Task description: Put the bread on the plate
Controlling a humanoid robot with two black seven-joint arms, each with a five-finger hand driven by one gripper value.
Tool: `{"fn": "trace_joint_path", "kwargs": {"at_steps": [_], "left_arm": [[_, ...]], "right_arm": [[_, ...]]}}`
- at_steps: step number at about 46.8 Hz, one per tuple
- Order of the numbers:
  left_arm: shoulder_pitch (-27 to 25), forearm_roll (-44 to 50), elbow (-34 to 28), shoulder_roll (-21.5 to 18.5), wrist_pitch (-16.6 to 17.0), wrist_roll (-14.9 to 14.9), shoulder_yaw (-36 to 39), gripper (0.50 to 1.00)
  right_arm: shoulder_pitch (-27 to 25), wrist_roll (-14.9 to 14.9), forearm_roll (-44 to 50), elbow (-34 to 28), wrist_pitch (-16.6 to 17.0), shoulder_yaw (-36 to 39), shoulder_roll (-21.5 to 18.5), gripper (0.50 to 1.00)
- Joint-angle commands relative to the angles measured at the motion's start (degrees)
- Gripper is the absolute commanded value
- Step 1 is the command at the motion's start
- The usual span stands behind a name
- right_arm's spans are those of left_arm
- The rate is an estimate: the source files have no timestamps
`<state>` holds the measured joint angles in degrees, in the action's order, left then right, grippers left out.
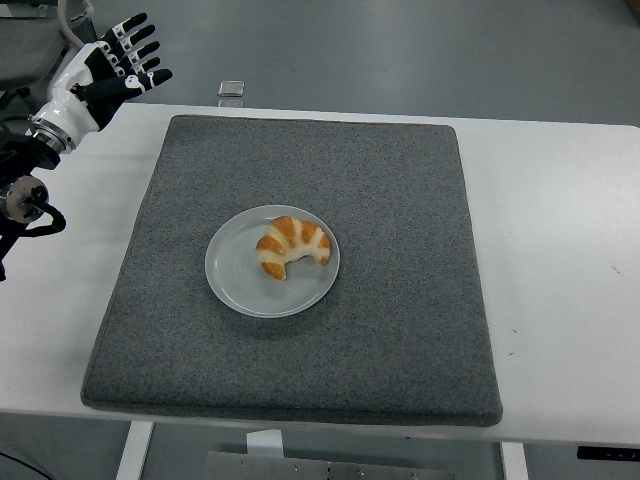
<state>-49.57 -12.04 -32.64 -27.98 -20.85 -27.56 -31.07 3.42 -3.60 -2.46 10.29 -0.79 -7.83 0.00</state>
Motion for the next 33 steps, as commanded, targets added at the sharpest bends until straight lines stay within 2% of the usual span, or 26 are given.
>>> {"fn": "trace_joint_path", "kwargs": {"at_steps": [1, 17, 21, 33], "left_arm": [[0.27, 0.00, 0.30, 0.38, -1.47, -0.22, -0.13, 0.992], [1.23, 0.09, 0.30, 0.38, -2.35, -4.61, -0.22, 0.992], [2.90, 0.09, 0.30, 0.38, -2.44, -5.49, -0.65, 0.992], [4.75, 0.09, 0.38, 0.73, -2.61, -5.49, -2.68, 0.992]], "right_arm": [[0.00, 0.09, 0.00, -0.01, -0.01, 0.00, 0.00, 0.930], [0.00, 0.00, 0.00, -0.01, -0.01, -0.08, 0.00, 0.930], [0.00, 0.00, 0.00, -0.01, -0.01, -0.08, 0.00, 0.930], [0.00, 0.00, 0.00, -0.01, -0.01, -0.08, 0.00, 0.930]]}}
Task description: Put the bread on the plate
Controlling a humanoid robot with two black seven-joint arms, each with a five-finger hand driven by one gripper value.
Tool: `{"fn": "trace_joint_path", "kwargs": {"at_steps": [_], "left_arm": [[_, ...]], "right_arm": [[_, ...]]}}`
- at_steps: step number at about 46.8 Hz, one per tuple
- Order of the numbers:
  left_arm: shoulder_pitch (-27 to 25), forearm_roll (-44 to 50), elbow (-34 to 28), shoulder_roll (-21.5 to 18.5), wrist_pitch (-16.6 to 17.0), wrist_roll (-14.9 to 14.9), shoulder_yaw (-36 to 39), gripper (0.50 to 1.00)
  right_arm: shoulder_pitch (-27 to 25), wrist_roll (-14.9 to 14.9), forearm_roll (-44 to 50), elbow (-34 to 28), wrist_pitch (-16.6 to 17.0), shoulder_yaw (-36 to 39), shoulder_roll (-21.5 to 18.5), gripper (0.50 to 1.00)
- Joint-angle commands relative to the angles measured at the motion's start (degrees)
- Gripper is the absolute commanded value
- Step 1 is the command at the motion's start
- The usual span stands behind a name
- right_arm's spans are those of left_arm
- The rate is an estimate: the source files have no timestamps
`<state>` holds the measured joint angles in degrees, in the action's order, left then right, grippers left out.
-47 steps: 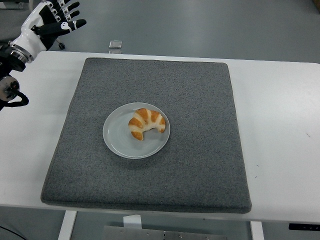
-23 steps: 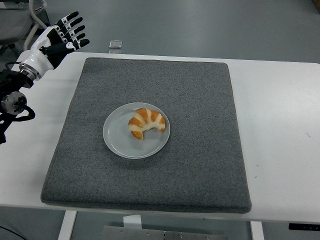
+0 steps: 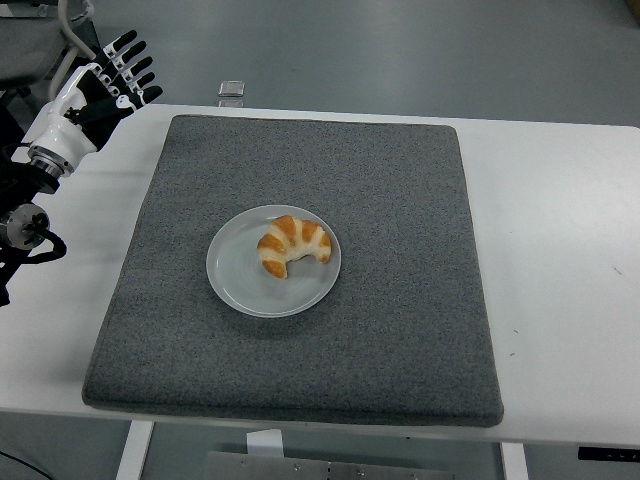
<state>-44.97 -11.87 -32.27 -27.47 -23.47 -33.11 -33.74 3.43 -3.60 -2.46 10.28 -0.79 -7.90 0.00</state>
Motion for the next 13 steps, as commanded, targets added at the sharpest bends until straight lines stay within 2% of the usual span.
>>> {"fn": "trace_joint_path", "kwargs": {"at_steps": [1, 13], "left_arm": [[0.15, -0.08, -0.07, 0.40, 0.00, 0.07, -0.01, 0.992], [0.32, -0.08, -0.07, 0.67, 0.00, 0.07, -0.01, 0.992]], "right_arm": [[0.00, 0.00, 0.00, 0.00, 0.00, -0.01, 0.00, 0.930], [0.00, 0.00, 0.26, 0.00, 0.00, -0.10, 0.00, 0.930]]}}
